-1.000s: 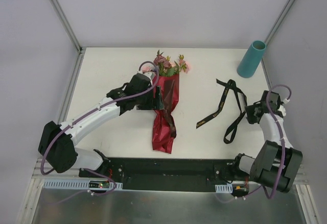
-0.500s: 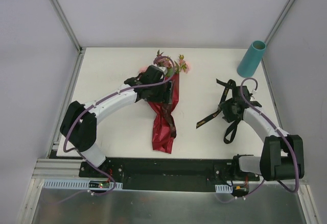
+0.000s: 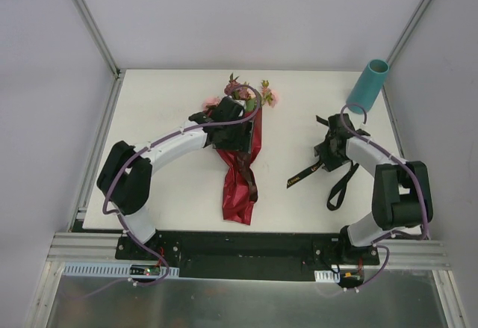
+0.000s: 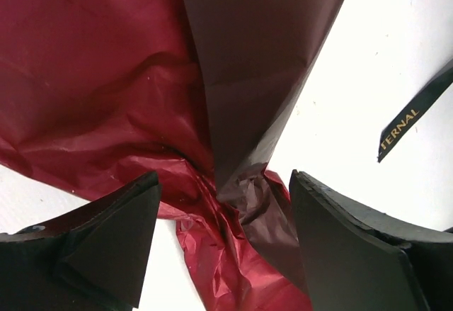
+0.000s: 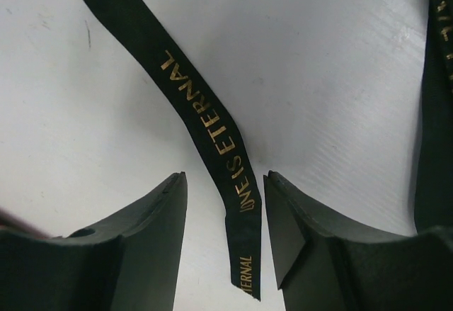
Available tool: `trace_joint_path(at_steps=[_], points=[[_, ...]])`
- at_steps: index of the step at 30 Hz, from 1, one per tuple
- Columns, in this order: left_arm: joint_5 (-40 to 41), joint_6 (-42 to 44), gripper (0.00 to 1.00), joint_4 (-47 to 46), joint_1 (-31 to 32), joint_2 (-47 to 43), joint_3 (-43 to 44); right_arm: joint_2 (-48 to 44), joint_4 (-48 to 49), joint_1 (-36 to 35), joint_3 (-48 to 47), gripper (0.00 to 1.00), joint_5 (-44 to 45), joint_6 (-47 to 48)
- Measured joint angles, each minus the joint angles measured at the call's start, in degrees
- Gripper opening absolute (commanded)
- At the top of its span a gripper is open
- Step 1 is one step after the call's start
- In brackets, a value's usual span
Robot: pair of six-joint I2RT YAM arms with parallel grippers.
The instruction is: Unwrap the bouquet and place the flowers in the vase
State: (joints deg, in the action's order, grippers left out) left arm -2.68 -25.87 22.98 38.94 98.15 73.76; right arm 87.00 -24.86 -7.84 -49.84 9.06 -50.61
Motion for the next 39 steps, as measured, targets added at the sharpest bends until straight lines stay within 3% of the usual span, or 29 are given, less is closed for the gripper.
trace_joint_path(at_steps=[4, 9, 15, 20, 21, 25, 28, 31, 34, 39], points=[[0.00, 0.02, 0.73, -0.04, 0.00, 1.36, 1.16, 3.34, -1.14, -0.11, -1.73, 0.37, 0.76, -0.24], [-0.04, 0.11, 0.68, -0.02, 0.00, 3.04, 2.16, 4.26, -1.60, 0.48, -2.32, 0.00, 1.90, 0.42], [-0.04, 0.42, 0.48, 0.07, 0.00, 3.65, 2.40, 2.93, -1.51, 8.07, -1.09, 0.00, 2.49, 3.30], [-0.13, 1.01, 0.29, 0.02, 0.00, 3.87, 3.54, -5.51, -3.21, 16.52, 2.54, 0.00, 5.92, 7.28], [-0.15, 1.03, 0.24, 0.02, 0.00, 3.87, 3.72, -7.34, -3.54, 18.01, 2.99, 0.02, 6.71, 8.15], [-0.46, 0.94, 0.00, 0.04, 0.00, 3.87, 4.07, -12.04, -5.44, 21.66, 3.61, 0.23, 9.09, 10.97], [-0.87, 0.85, 0.00, 0.02, 0.00, 3.87, 4.11, -14.43, -6.45, 22.12, 3.61, 0.40, 8.28, 12.68], [-0.90, 0.76, 0.00, 0.04, 0.00, 3.85, 4.11, -17.75, -7.58, 22.10, 3.56, 0.49, 5.75, 14.27], [-0.48, 0.46, 0.00, 0.13, 0.00, 3.45, 4.00, -21.64, -8.70, 22.05, 3.56, 0.54, 2.80, 15.43], [1.75, -0.63, 0.00, 0.42, 0.00, -1.16, 1.14, -27.87, -8.79, 20.65, 3.58, 0.53, -2.69, 16.11]])
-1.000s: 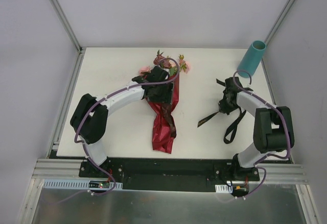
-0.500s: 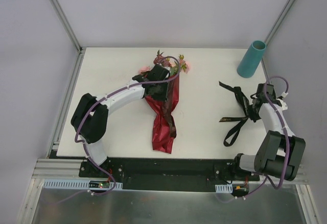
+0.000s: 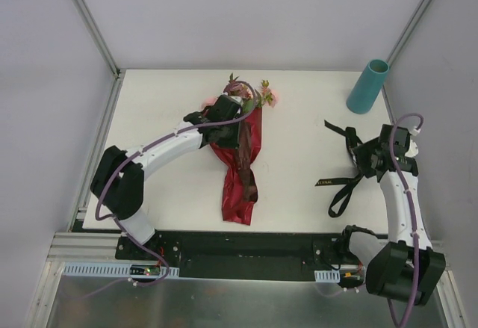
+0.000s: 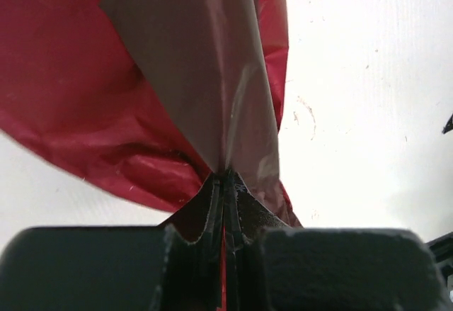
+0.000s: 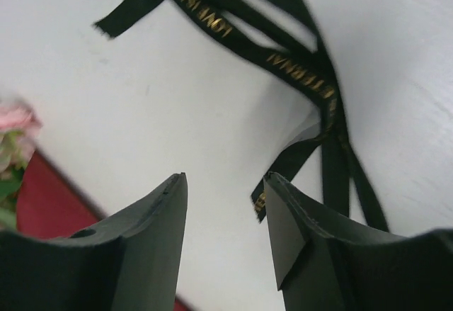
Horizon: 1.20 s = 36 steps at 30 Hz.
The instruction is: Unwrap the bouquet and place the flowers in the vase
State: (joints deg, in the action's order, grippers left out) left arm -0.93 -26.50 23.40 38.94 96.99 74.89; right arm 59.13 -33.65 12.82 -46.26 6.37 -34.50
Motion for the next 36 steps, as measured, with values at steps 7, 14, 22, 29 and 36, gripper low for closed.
trace_joint_path(at_steps=[7, 14, 22, 29, 36], points=[[5.18, -2.49, 0.00, 0.61, -0.07, -8.09, -4.87, -2.67, 5.49, -13.79, 0.87, 0.53, -7.34, -1.75], [12.15, -6.45, 0.00, 5.73, -4.20, -16.55, -12.70, -0.20, 19.12, -28.87, 7.78, 0.54, -11.15, -5.40], [20.20, -11.23, 0.00, 11.19, -11.85, -31.69, -23.04, 17.81, 30.99, -41.09, 7.04, 0.54, -10.29, -8.13], [21.92, -13.22, 0.00, 12.22, -15.80, -34.18, -27.50, 31.63, 41.48, -47.01, 2.14, 0.54, -11.72, -11.98], [26.67, -15.43, 0.28, 14.75, -17.27, -31.91, -27.96, 32.76, 45.44, -50.27, -0.59, 0.56, -11.45, -12.59]])
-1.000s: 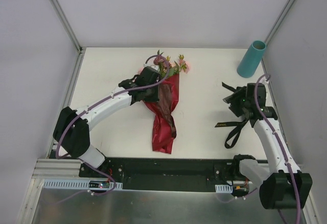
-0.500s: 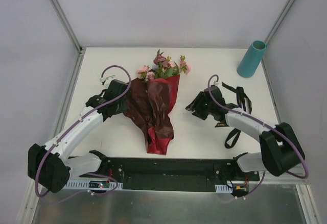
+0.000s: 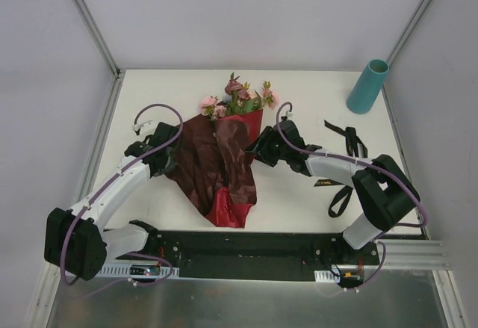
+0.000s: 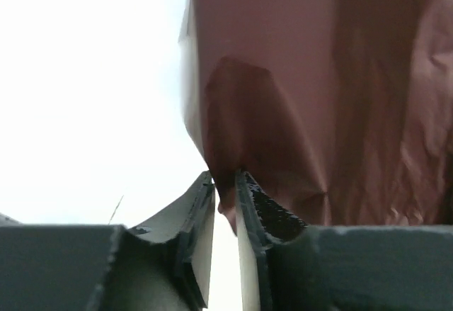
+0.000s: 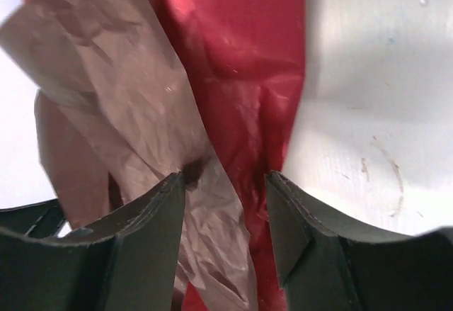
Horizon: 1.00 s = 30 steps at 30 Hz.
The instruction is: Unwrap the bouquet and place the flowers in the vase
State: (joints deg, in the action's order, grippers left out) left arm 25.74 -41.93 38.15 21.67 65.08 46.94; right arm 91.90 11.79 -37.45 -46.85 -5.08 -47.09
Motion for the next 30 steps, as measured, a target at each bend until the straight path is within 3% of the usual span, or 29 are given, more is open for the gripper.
trace_joint_path(at_steps=[3, 4, 10, 16, 23, 27, 30], points=[[2.19, -1.60, 0.73, 2.64, -1.53, 0.42, 0.24, 0.17, 0.22, 0.02, -1.79, 0.56, -0.02, 1.01], [2.84, -1.97, 0.77, 3.54, -1.81, 0.17, 0.59, 0.46, 0.28, 0.02, -2.64, 0.56, -0.13, 1.42], [3.85, -1.09, 0.77, 5.88, -1.90, -2.34, 8.20, 1.73, 0.81, 0.02, -4.66, 0.57, -0.33, 2.34], [-8.11, 4.00, 0.71, 4.11, -1.90, 0.39, 16.92, 4.13, 0.68, 0.00, -5.88, 0.53, -0.46, 2.97], [-24.44, 4.87, 0.68, -2.80, -1.86, 9.86, 12.66, 7.19, 0.87, -0.04, -7.26, 0.22, -1.81, 3.41], [-24.96, 1.79, 0.69, -5.46, -1.86, 13.29, 7.76, 8.07, 1.51, -0.04, -7.26, 0.00, -1.64, 3.30], [-22.73, -0.63, 0.70, -6.38, -1.86, 15.80, 5.53, 9.27, 2.32, -0.04, -7.26, 0.00, -1.64, 3.69]])
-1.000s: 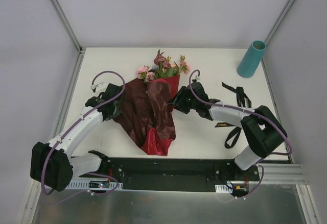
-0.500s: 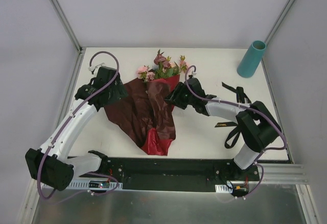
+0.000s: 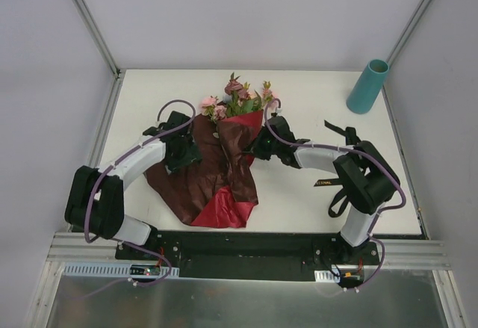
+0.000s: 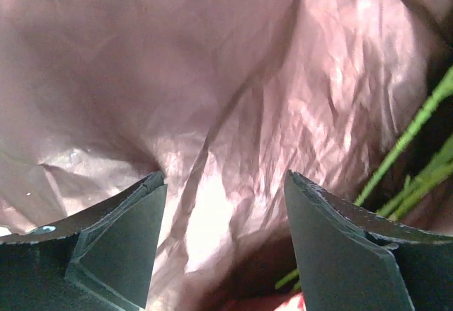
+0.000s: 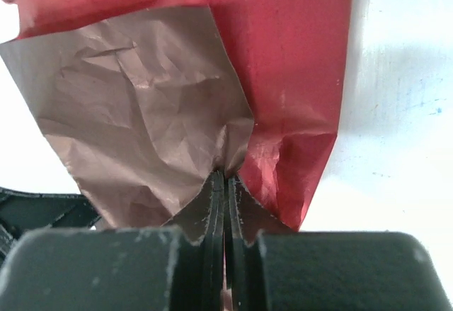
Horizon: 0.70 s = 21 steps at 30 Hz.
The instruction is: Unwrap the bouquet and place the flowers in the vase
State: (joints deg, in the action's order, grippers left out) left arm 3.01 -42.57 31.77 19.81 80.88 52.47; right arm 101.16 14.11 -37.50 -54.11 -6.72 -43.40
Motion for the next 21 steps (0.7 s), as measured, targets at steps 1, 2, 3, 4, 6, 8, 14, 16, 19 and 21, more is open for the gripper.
trace_joint_path(at_steps=[1, 2, 3, 4, 6, 8, 14, 16, 19, 21], points=[[0.61, -0.59, 0.70, -0.15, 0.00, 1.33, -0.02, 0.66, 0.28, 0.02, 0.00, 0.00, 0.00, 0.15], [1.18, -1.18, 0.71, -0.79, -0.02, 2.73, 0.04, 1.25, 0.37, 0.02, -0.11, 0.00, 0.00, 0.44], [1.73, -1.66, 0.71, -1.22, -0.02, 4.33, 0.31, 1.84, 0.39, 0.02, -0.37, 0.00, -0.02, 0.74], [2.16, -1.99, 0.71, -1.49, -0.02, 6.03, 0.68, 2.51, 0.28, 0.07, -0.90, 0.00, -0.04, 1.16], [3.15, -2.47, 0.71, -1.79, -0.04, 9.46, 1.84, 3.72, 0.15, 0.22, -2.36, 0.00, -0.09, 2.19], [4.00, -2.95, 0.72, -2.25, -0.31, 12.31, 3.13, 5.29, 0.15, 0.55, -4.74, 0.00, -0.13, 3.37], [7.61, -3.37, 0.73, -2.82, -2.40, 15.78, 5.66, 9.97, -0.09, 2.86, -12.26, 0.00, -0.26, 5.57], [8.74, -3.39, 0.73, -2.82, -3.34, 16.72, 6.64, 11.34, -0.31, 3.78, -14.29, 0.00, -0.46, 5.95], [8.98, -3.39, 0.73, -2.69, -4.79, 18.60, 8.22, 12.09, -1.29, 4.90, -15.80, 0.00, -0.66, 6.23], [8.90, -3.52, 0.73, -2.58, -5.62, 19.41, 9.20, 12.00, -1.60, 5.60, -15.85, 0.00, -0.68, 6.21]])
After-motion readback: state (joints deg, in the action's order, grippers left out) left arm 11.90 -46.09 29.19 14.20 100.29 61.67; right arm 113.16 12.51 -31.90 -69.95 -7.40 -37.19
